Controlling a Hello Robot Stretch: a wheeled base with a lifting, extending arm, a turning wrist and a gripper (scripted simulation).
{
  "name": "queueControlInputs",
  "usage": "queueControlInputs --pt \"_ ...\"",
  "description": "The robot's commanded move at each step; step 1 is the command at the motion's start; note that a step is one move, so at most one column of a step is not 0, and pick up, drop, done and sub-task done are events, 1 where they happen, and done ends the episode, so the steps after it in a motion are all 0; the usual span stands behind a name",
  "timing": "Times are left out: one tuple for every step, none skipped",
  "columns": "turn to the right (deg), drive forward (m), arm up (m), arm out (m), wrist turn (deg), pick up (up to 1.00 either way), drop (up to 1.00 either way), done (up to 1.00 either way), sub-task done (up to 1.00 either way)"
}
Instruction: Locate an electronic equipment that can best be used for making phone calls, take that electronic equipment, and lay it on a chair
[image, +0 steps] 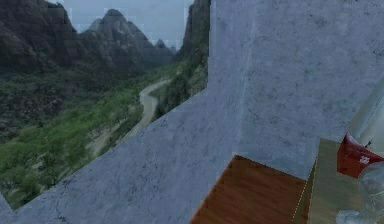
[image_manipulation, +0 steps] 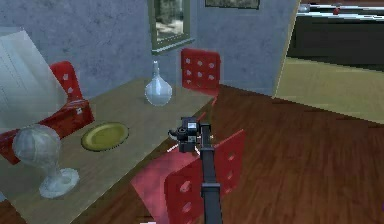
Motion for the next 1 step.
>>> queueControlInputs --pt "0.0 0.00 -0.32 0.00 0.0 0.00 0.00 0.00 0.00"
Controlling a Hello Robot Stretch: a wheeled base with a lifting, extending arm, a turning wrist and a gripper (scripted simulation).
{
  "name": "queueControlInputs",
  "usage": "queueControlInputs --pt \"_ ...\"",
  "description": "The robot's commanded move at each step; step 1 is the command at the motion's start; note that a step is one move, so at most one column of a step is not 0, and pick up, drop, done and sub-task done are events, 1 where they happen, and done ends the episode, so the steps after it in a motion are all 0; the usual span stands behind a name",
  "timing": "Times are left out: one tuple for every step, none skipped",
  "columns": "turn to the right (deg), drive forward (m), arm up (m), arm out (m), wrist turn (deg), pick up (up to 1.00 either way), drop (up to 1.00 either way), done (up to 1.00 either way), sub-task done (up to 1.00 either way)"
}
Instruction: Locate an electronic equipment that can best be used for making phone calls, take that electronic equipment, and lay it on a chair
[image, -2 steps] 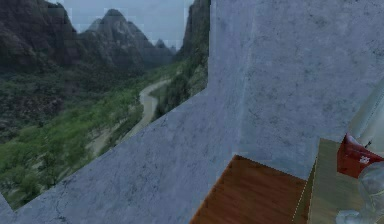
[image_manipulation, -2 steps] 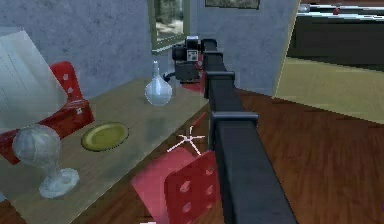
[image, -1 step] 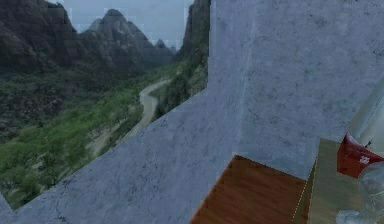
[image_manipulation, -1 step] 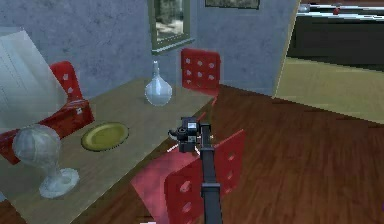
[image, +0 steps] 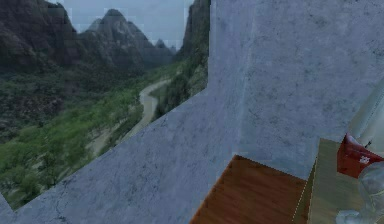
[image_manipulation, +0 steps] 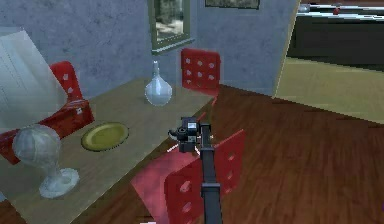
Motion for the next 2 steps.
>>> queueControlInputs --pt "0.0 0.00 0.00 0.00 0.0 0.00 1.00 0.00 0.00" --pt "0.0 0.00 0.10 0.00 0.0 0.00 0.00 0.00 0.00"
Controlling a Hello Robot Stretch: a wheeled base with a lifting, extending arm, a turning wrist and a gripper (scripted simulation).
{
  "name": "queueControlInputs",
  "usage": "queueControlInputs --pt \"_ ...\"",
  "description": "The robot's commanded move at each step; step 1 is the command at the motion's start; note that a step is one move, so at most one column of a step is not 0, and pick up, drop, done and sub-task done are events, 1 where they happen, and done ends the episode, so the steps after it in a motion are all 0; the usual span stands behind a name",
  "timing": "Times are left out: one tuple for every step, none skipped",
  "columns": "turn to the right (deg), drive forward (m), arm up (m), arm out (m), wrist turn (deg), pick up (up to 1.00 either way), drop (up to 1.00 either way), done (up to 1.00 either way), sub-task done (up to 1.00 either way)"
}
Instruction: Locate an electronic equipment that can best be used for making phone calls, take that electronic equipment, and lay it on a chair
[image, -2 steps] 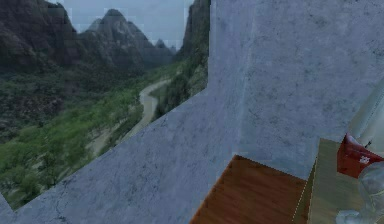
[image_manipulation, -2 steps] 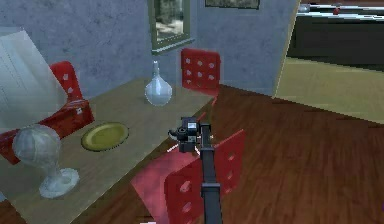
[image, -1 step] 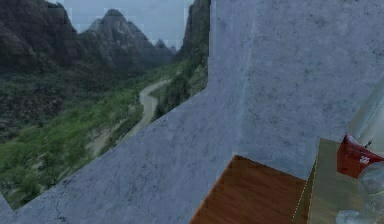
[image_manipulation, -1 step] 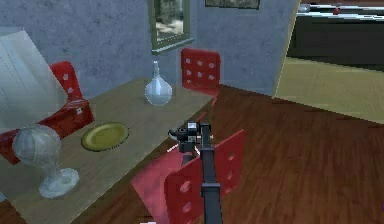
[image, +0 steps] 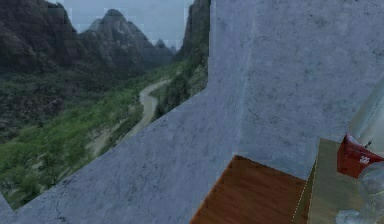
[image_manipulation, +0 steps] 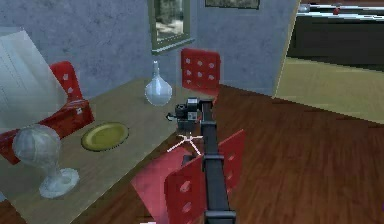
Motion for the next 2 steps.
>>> queueControlInputs --pt "0.0 0.00 0.00 -0.08 0.0 0.00 0.00 0.00 0.00" --pt "0.0 0.00 0.00 0.00 0.0 0.00 0.00 1.00 0.00"
